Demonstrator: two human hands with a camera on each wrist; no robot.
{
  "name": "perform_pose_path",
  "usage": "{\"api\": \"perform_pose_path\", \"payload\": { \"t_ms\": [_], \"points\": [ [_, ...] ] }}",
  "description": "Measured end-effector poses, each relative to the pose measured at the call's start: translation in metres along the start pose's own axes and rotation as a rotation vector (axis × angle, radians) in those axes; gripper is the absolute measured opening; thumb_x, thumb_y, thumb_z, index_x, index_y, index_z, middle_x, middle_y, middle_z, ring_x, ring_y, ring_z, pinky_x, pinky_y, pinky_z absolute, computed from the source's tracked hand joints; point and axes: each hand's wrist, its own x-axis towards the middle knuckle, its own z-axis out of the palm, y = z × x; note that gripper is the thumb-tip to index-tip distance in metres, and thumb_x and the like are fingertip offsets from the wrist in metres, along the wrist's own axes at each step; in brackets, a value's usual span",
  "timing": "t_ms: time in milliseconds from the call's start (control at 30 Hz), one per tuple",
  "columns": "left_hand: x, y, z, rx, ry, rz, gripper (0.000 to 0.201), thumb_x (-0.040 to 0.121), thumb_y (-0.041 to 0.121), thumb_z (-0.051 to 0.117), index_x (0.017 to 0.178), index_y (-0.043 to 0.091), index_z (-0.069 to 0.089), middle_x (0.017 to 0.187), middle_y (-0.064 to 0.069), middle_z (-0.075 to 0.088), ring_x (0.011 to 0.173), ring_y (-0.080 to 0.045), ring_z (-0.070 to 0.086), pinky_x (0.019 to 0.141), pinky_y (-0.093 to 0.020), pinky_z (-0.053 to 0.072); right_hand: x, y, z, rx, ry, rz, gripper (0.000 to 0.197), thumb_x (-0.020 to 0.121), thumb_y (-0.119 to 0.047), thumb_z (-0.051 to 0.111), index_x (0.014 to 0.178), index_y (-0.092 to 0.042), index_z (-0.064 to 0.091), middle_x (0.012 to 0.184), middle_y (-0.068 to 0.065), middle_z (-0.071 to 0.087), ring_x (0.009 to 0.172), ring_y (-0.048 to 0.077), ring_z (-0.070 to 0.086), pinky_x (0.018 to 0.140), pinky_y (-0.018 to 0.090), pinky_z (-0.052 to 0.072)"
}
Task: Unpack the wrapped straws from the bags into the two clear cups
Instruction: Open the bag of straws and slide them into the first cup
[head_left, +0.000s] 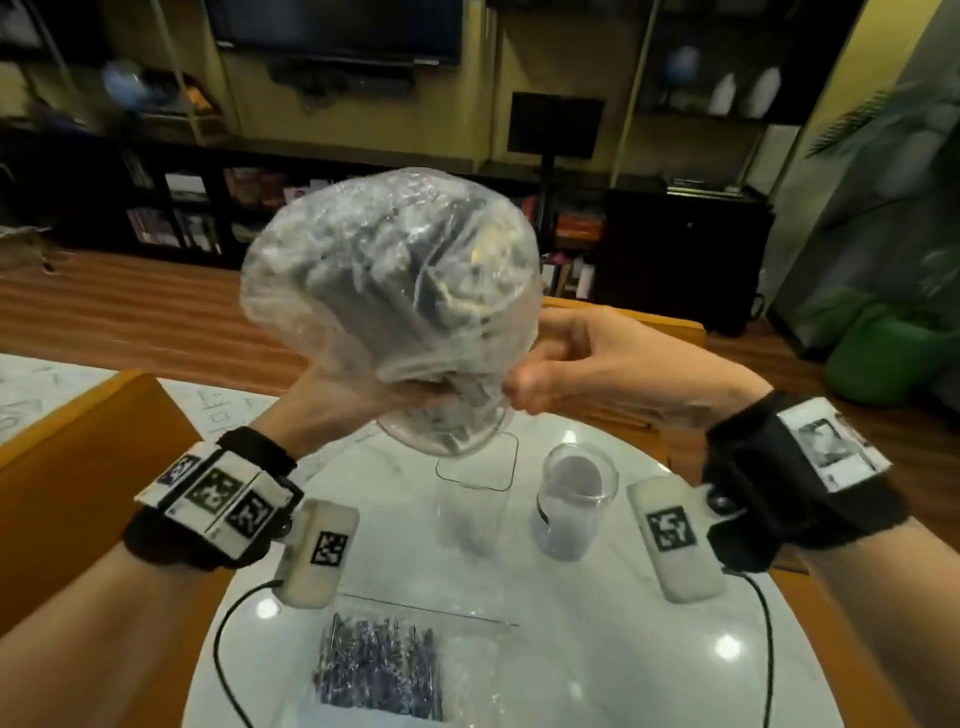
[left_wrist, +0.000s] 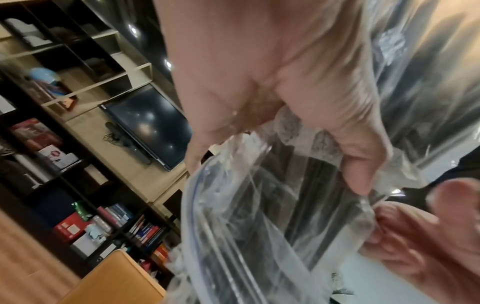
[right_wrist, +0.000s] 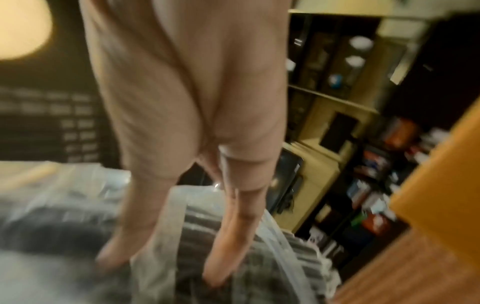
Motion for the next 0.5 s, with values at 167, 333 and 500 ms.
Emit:
{"api": "perform_pose_path", "payload": {
  "t_ms": [167, 333, 500],
  "points": [
    [0.037, -0.018, -0.002, -0.04, -0.077, -0.043, 0.051, 0.061, 0.021, 0.079, 0.107, 0.031, 0.061, 0.092, 0.029, 0.073, 0.09, 0.013, 0.067, 0.077, -0.008, 0.053, 0.053, 0.024, -0.003, -0.245, 0.301, -0.109, 0.097, 0.065, -0.025, 0.09, 0.136, -0.023, 0.024, 0.101, 0.001, 0.066, 0.086, -0.001, 0.067, 0.072, 0.018, 0.056],
    [0.075, -0.048, 0.0, -0.029, -0.162, -0.1, 0.074, 0.057, 0.017, 0.091, 0.124, 0.022, 0.059, 0.115, 0.009, 0.072, 0.105, -0.002, 0.067, 0.087, -0.018, 0.053, 0.098, 0.063, -0.009, -0.417, 0.184, -0.065, 0.101, 0.055, -0.042, 0.092, 0.142, -0.031, 0.042, 0.141, -0.004, 0.053, 0.13, 0.025, 0.047, 0.107, 0.049, 0.043],
    [0.095, -0.065, 0.008, 0.115, -0.236, -0.069, 0.046, 0.074, 0.023, 0.079, 0.117, 0.021, 0.062, 0.113, 0.008, 0.071, 0.106, -0.002, 0.066, 0.095, -0.026, 0.054, 0.111, 0.102, -0.016, -0.373, 0.209, -0.031, 0.079, 0.062, -0.036, 0.091, 0.131, -0.026, 0.054, 0.122, -0.006, 0.067, 0.103, 0.013, 0.064, 0.061, 0.013, 0.052]
  ]
}}
